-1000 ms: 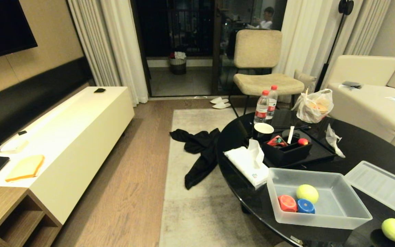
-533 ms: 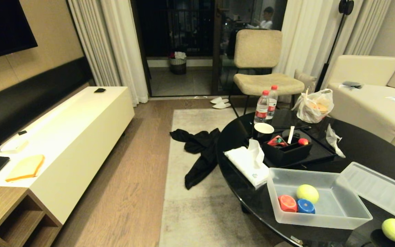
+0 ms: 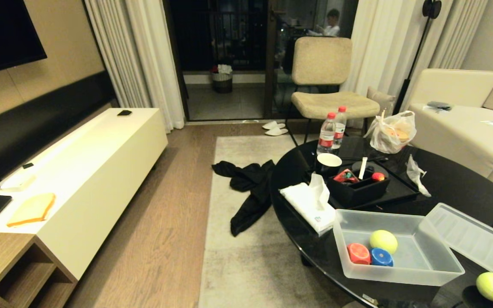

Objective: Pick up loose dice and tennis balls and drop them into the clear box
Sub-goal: Open the lid

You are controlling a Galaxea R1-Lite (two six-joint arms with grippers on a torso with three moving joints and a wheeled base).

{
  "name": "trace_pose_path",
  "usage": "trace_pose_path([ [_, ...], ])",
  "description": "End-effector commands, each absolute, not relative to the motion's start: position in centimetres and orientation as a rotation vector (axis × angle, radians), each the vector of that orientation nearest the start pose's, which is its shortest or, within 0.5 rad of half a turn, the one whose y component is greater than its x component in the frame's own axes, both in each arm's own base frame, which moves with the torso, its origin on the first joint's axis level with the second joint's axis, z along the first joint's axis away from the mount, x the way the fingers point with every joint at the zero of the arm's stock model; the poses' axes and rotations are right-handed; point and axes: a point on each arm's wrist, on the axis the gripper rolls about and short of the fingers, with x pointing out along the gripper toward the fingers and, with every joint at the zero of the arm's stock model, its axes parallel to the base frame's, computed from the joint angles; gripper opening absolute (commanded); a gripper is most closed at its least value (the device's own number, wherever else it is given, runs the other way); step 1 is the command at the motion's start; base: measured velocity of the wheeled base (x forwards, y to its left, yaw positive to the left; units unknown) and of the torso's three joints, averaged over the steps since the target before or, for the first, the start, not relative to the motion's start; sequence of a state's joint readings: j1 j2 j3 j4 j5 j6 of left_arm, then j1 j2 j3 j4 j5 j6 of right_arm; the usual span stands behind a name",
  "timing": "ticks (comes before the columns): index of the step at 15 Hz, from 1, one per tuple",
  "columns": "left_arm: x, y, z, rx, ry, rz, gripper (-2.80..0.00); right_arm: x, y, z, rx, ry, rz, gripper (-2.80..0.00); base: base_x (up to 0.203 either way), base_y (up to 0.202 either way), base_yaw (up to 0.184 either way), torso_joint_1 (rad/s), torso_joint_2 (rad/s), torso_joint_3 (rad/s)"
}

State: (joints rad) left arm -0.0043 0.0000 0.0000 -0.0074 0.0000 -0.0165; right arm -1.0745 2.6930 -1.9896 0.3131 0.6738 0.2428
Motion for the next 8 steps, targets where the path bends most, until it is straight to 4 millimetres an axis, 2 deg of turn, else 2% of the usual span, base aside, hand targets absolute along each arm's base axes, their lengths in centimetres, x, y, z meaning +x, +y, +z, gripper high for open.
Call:
trace_pose_path([
  [1,-2.26,0.01,7.54,-0.016,-0.005,-0.005,-2.8,25.43,-43.43,-1.51,1.023,0.634,-0.44,-2.8,0.0,0.0,0.0,0.0,0.0,0.0],
  [8,-2.26,0.01,7.54,-0.017,-0.005,-0.005,-2.8,25.35,-43.3,-2.2,1.017,0.657,-0.431,-2.8,0.0,0.0,0.0,0.0,0.0,0.0],
])
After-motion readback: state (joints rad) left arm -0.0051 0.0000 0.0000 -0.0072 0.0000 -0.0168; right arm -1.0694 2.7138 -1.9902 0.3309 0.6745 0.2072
